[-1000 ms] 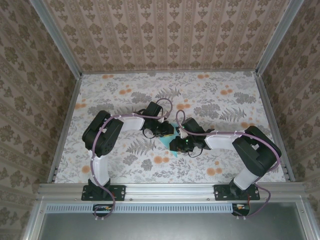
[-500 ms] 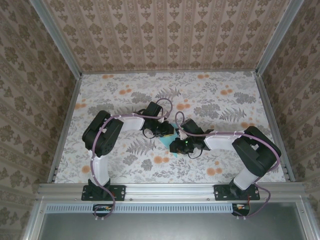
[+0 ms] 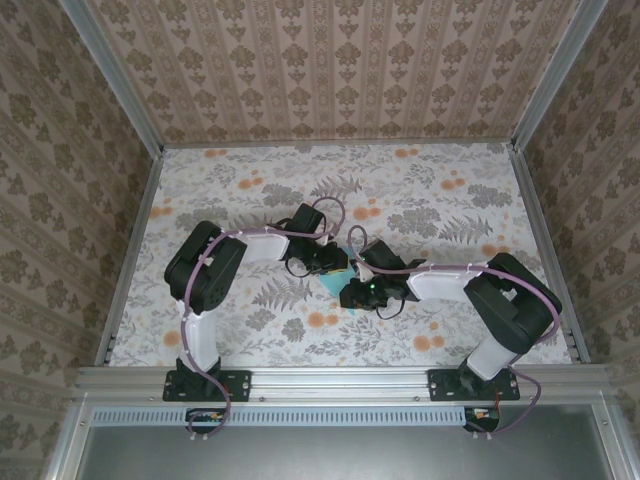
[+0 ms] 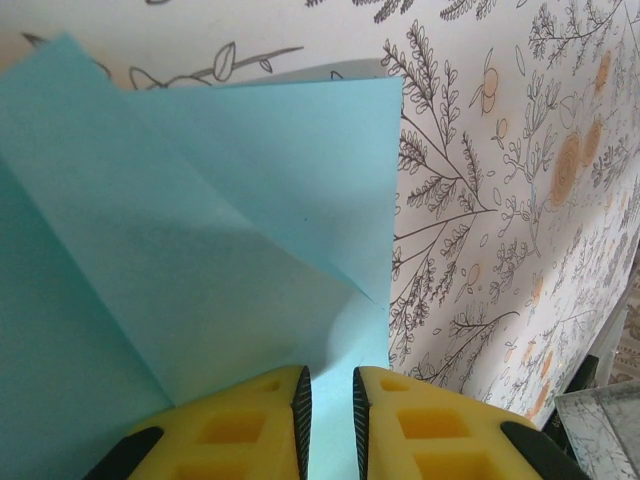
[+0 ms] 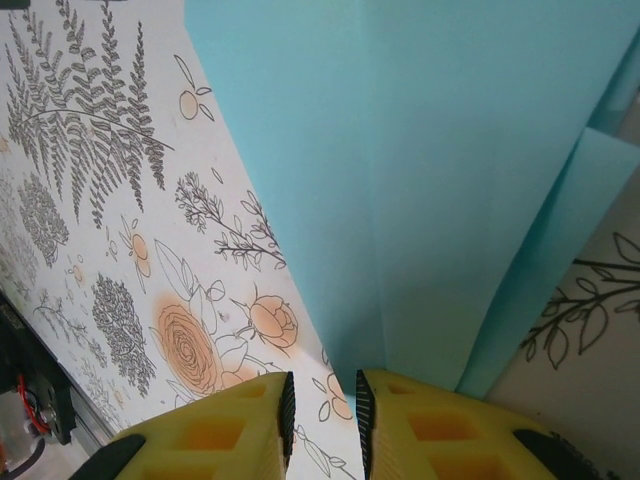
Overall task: Fold a paper plane with a square sheet of paper (fold left side to right side)
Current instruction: Fourth fold the wing at the center of the table.
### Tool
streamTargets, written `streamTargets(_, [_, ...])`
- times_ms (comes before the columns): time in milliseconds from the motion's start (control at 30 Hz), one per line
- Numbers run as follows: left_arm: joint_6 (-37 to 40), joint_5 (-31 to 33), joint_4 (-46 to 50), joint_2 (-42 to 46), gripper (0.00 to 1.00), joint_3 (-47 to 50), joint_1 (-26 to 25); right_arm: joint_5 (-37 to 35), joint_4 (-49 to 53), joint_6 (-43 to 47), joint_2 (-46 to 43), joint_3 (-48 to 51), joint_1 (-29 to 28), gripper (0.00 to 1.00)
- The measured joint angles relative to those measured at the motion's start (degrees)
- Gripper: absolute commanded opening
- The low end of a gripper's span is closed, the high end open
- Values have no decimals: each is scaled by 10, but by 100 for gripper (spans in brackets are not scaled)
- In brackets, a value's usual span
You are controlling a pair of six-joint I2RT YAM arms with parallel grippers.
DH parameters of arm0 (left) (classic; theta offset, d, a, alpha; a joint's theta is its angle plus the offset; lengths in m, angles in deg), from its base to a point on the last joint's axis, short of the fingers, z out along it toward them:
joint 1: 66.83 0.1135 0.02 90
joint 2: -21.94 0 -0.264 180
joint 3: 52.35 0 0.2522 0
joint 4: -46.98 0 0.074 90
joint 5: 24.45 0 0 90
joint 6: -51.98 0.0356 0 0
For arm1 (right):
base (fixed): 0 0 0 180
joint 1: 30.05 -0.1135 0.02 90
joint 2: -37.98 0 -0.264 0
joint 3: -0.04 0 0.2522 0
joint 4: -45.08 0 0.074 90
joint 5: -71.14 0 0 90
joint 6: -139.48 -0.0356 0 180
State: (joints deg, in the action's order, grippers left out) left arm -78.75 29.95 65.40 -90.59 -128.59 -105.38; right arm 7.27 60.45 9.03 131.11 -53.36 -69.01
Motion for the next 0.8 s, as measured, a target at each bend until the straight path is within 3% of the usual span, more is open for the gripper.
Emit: streamTargets(800, [0,-2,0,1,22,3,0,-4,28,-3,-49,45,-10,21])
